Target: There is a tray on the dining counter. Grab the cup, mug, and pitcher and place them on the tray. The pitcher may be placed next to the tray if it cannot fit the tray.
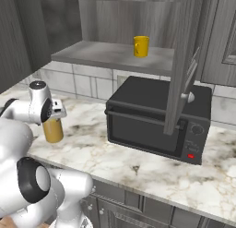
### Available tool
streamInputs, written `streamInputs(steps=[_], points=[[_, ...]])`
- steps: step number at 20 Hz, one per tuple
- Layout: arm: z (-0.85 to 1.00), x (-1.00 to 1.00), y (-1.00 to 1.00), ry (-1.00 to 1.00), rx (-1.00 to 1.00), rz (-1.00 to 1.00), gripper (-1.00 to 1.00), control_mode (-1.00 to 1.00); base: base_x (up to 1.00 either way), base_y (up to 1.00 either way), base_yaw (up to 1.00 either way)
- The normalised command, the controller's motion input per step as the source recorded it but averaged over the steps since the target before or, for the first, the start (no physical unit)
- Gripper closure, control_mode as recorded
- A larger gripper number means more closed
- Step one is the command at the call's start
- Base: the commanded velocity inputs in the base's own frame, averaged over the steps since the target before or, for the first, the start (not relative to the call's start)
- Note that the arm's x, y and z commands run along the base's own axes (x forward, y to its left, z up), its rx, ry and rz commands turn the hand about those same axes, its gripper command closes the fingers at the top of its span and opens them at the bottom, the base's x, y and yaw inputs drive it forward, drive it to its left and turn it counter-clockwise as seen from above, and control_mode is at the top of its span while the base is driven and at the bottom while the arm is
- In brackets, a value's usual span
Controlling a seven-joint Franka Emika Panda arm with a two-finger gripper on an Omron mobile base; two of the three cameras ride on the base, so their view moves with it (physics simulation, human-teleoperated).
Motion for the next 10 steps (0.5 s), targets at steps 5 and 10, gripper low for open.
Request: streamInputs(steps=[5,10], points=[[-0.24,0.06,0.0,-0.03,0.0,0.0,-1.0,-1.0,0.0,0.0,0.0],[-0.35,0.0,0.02,-0.03,0.0,0.0,-1.0,-1.0,0.0,0.0,0.0]])
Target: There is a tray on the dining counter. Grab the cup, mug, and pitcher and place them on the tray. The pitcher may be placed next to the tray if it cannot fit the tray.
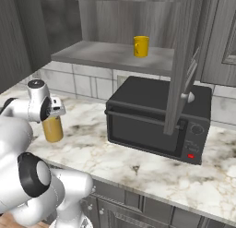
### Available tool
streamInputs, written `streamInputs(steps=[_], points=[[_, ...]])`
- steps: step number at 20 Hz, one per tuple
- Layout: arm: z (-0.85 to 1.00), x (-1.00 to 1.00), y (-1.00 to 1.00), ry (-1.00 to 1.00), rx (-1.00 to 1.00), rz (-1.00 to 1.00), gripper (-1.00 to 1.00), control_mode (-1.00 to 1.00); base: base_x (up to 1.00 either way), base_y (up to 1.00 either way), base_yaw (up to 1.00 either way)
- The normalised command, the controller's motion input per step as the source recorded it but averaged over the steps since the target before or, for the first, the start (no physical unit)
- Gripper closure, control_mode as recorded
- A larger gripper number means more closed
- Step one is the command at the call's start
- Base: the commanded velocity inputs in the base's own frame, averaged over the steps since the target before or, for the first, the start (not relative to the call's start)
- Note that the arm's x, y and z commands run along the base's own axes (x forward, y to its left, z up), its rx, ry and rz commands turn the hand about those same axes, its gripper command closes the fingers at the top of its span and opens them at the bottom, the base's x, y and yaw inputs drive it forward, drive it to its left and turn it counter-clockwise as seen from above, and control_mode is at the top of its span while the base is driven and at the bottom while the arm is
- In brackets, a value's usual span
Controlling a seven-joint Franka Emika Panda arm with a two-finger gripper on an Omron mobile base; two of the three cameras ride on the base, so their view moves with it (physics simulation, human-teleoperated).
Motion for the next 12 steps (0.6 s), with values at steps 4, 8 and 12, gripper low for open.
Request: streamInputs(steps=[4,8,12], points=[[-0.27,0.0,0.0,-0.01,0.0,0.0,-1.0,-1.0,0.0,0.0,0.0],[-0.24,0.0,0.0,0.0,0.0,0.0,1.0,-1.0,0.0,0.0,0.0],[-0.11,0.0,0.0,0.0,0.0,0.0,1.0,-1.0,0.0,0.0,0.0]])
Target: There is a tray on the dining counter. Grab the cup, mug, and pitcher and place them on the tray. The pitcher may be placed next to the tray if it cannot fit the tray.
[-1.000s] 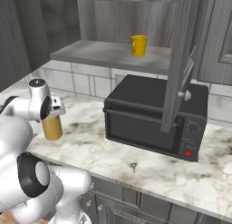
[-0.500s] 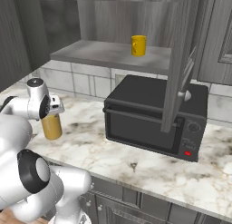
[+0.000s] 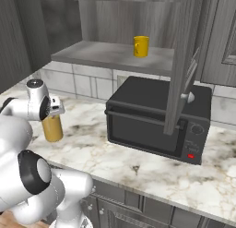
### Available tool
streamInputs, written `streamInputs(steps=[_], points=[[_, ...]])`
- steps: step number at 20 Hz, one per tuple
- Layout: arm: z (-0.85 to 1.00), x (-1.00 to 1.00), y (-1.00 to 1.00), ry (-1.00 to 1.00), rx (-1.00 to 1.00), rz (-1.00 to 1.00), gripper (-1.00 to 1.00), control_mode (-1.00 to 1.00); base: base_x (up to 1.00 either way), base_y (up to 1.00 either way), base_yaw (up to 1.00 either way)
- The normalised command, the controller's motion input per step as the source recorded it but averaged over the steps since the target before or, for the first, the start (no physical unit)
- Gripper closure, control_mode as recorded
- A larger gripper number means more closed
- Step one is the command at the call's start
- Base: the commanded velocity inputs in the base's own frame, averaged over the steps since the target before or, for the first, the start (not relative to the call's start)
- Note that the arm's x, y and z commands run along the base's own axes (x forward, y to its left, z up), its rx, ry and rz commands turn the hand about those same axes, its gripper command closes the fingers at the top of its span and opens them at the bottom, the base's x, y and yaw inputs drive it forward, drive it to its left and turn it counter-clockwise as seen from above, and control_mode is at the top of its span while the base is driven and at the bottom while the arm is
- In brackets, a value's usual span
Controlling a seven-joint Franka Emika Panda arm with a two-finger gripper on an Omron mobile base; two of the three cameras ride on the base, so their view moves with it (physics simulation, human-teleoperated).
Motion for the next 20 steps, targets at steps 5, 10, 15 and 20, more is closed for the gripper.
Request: streamInputs(steps=[5,10,15,20], points=[[0.0,0.0,0.0,-0.02,0.0,0.0,1.0,-1.0,0.0,0.0,0.0],[-0.03,-0.07,-0.06,-0.06,0.0,0.0,1.0,-1.0,0.0,0.0,0.0],[0.01,-0.37,-0.59,-0.06,0.05,0.0,1.0,-1.0,0.0,0.0,0.0],[0.11,-0.41,-0.7,-0.01,0.09,0.0,1.0,-1.0,0.0,0.0,0.0]])
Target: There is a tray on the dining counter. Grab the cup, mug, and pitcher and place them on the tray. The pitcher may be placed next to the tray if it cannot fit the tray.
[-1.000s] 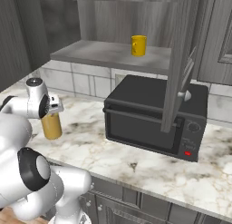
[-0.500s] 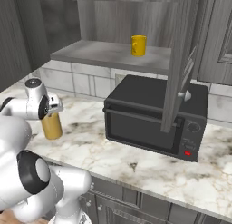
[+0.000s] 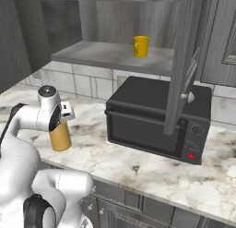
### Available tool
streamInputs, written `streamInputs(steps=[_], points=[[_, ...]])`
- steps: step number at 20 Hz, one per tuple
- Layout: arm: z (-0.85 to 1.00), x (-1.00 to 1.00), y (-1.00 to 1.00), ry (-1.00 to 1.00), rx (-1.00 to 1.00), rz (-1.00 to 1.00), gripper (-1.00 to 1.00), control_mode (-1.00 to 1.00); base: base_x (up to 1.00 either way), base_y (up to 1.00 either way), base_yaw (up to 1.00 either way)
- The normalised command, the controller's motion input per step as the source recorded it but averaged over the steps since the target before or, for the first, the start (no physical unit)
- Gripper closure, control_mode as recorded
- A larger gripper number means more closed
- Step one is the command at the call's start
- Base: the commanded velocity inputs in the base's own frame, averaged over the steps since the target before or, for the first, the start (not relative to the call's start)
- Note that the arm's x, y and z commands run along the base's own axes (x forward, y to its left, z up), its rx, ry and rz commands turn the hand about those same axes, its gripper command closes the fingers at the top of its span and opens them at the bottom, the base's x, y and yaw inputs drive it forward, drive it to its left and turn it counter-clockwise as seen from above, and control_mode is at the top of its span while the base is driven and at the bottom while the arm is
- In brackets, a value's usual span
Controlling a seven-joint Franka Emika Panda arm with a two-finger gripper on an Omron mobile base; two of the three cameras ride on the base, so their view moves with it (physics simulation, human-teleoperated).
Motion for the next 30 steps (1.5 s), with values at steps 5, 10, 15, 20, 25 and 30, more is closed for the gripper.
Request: streamInputs(steps=[5,10,15,20,25,30], points=[[0.18,-0.14,-0.39,0.0,0.05,-0.04,1.0,-1.0,0.0,0.0,0.0],[0.24,0.0,-0.24,0.0,0.03,-0.08,1.0,-1.0,0.0,0.0,0.0],[0.36,0.0,-0.16,0.0,0.01,-0.15,1.0,-1.0,0.0,0.0,0.0],[0.17,0.0,-0.08,0.0,0.0,-0.19,1.0,-1.0,0.0,0.0,0.0],[0.27,0.0,-0.04,0.0,0.0,-0.18,1.0,-1.0,0.0,0.0,0.0],[0.3,0.0,-0.24,0.0,0.03,-0.15,1.0,-1.0,0.0,0.0,0.0]])
